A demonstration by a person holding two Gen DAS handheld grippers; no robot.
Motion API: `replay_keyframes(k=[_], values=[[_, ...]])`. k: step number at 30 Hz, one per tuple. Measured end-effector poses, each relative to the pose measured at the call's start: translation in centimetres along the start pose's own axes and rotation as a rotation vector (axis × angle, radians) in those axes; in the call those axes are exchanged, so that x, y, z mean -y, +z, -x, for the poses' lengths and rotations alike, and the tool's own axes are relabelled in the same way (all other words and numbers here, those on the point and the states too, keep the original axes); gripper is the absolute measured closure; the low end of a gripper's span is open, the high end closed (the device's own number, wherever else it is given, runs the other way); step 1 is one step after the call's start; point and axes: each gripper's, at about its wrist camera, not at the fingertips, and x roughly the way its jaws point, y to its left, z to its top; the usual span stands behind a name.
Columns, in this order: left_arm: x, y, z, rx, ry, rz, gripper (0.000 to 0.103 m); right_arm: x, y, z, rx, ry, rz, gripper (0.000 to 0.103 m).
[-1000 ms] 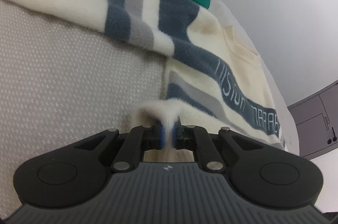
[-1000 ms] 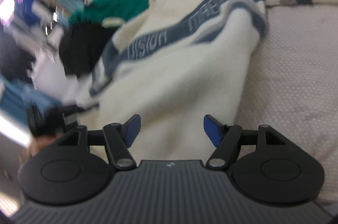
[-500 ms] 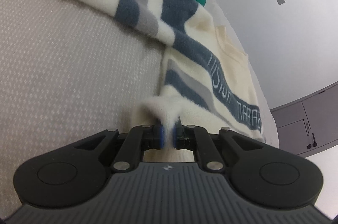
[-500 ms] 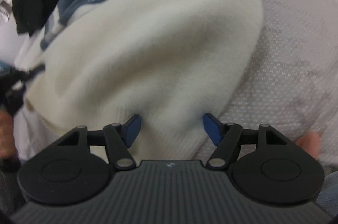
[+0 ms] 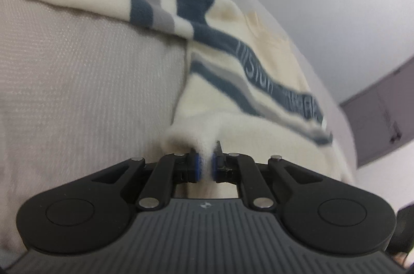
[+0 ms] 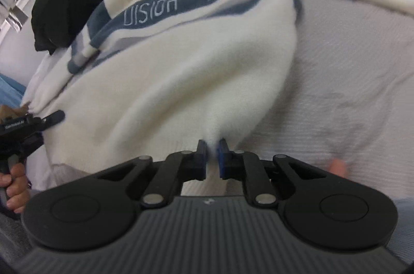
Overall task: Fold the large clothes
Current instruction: 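Close the right tool on the hem while the left tool holds it, then open both tools and release the hem flat onto the bed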
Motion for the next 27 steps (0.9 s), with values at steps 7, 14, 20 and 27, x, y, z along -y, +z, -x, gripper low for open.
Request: replay_keyframes(k=[7,14,20,27], values=[[2.2,-4.3,0.6,-0.146,0.109,-0.134,0.093,1.7,-0.7,0.0,-0.091,-0.144,0.045,0.091],[4.1,-5.5,1.4,-0.094,0.173,-0.214,0.077,1.9,-1.2,0.9,-0.045,-0.111,0.055,0.089],[6.1,-5.3,3.6,0.002,0.19,-0.234,0.035,1.2,-1.0,3.0,0.064,-0.099,0.106,0.052],[10.2,-5.7,6.1,0.124,0.211,-0.305,0.018,0.3,-0.9,6.1,0.257,-0.066,0.149,0.052]])
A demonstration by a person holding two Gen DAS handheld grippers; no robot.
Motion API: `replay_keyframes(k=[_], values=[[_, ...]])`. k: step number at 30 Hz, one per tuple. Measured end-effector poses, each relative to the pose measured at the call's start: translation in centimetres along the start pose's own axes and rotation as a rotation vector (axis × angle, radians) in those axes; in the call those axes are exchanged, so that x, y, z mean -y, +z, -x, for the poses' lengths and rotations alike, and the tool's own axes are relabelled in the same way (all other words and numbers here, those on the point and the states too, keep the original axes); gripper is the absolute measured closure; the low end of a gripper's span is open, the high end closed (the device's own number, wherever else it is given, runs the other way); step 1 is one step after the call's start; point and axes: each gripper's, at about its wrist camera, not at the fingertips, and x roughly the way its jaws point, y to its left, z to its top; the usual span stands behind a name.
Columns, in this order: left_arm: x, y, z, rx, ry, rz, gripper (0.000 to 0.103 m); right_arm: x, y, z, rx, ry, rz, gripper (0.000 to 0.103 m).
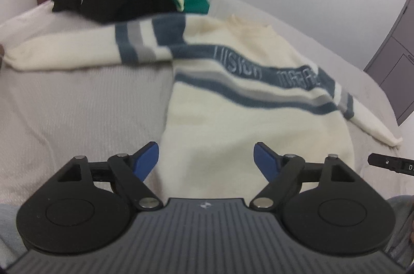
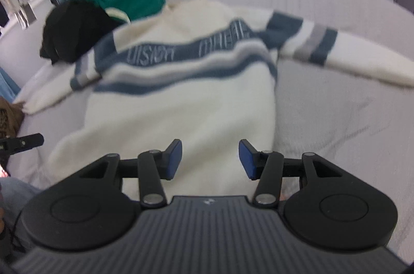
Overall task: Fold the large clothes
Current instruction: 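Open both tools and release the hem flat onto the bed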
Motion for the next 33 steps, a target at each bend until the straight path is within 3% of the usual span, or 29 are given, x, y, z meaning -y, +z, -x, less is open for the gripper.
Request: replay_keyframes(k=[7,16,23,30,33], values=[[3.5,0.0,1.6,0.071,0.025,-0.054,0.015,-0.3,-0.6,1.9,0.133,0.016,0.003,0.052],[6.4,-1.1,0.8,0.11,0.031,-0.117,0.012,-0.3,-2.4,2.8,0.223,-0.007,0.003,0.052],[6.7,-0.8,-1.0,0.092,0.033,-0.1,0.012,1.4,-2.4,1.9,0.234,-0.03,-0.052,0.052],[7.3,0.8,-4.7,0.086,0.047,-0.115,0.012,4.7,0.1,0.3,0.218,-0.028,-0.136,0.052],[7.3,1.8,-7.0,0.078,0.053,-0.111,0.012,6.5,1.6,0.0,0.224,-0.03,-0.169,0.045]])
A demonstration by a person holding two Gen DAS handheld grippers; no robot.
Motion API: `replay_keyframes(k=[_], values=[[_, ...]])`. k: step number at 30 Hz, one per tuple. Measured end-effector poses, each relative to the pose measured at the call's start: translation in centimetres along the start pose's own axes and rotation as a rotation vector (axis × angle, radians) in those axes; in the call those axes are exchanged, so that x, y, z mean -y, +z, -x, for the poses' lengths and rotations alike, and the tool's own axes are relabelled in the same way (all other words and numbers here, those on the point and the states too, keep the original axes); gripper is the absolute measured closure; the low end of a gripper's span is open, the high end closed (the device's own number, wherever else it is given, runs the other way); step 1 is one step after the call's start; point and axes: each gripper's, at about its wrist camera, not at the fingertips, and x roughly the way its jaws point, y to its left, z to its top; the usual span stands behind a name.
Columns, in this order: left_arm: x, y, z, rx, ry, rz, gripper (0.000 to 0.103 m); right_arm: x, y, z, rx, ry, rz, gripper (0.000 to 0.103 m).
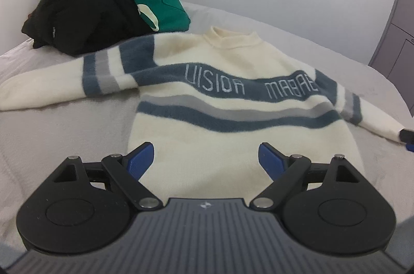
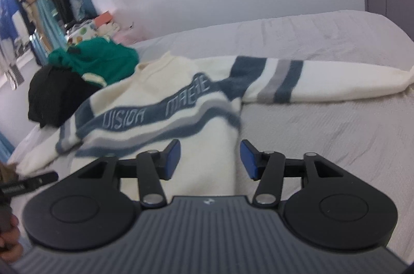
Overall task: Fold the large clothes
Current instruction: 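Open both tools and release the hem flat onto the bed, then grasp the sweater's sleeve cuff with the right tool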
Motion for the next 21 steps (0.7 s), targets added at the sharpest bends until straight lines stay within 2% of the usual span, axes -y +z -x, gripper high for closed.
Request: replay_keyframes(k=[4,7,11,12,13,18,21], values=[[-0.3,0.7,-3.1,-0.02,0.017,0.039,0.012,2.5,2.2,-1.6,-0.003,-0.018,-0.034,0.042],[-0.2,0.9,-5.5,-0.045,0.013,0.053,0.012,4.6,3.3,-3.4,-0.022,-0.028,-0.07,0.029],[0.3,0.6,-7.5,-0.047,0.014,0.034,0.012,7.8,4.0,-5.7,-0.03,-0.061,-0.11,0.028],[0.3,0.5,-8.0,-0.054,0.011,0.038,0.012,8.7,4.0,-6.2,-0.025,-0.064,-0.129,0.026],[0.3,0.4,-8.5,-0.06,0.007,0.042,0.012,9.9,4.0,-6.9,-0.019,-0.066,-0.161,0.019],[0.5,-0.5,-10.9,-0.094,0.016,0.042,0.012,15.4,3.3,-10.1,-0.012,-0.092,-0.323,0.019],[0.4,-1.0,-11.8,-0.1,0.03,0.037,0.012,18.3,2.9,-12.0,0.014,-0.075,-0.405,0.019]])
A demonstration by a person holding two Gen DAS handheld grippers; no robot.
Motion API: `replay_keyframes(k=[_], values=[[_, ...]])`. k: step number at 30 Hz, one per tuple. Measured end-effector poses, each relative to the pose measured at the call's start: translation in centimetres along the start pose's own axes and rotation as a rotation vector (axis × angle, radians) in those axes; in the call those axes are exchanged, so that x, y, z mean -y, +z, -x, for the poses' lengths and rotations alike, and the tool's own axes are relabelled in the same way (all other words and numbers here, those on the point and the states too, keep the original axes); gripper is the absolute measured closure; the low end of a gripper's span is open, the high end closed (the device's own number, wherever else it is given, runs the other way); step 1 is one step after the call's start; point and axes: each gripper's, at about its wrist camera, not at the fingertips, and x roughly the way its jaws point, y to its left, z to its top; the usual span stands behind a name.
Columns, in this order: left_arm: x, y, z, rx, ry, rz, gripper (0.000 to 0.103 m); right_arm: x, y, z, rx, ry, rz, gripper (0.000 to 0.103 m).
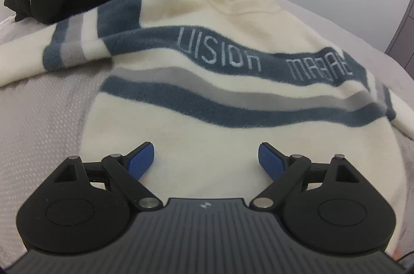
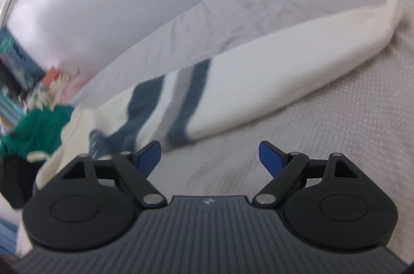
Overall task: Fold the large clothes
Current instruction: 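Grasp the sweater's sleeve cuff with the right tool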
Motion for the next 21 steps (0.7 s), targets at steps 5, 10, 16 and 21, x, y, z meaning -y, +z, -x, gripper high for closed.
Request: replay_keyframes(k=[5,10,16,21], values=[[-0.2,-0.1,-0.6,0.005,0.012,0.008,0.012,4.5,1.8,-2.8,0.08,-0.015,-0.16,0.019],[-0.3,-0.2,-1.0,0.007,0.02,0.011,0.012,7.9,3.3,-4.2,0.218,0.02,-0.247,0.019],[-0.2,-0.1,-1.3,0.007,0.03,0.001,0.012,10.0,5.9,-5.7,0.318,-0.012,-0.216,0.049],[-0.4,0.1,-1.3,0.003,0.017,0.006,0.012,11.2,8.1,-6.2,0.279,-0.04,-0.208,0.089]])
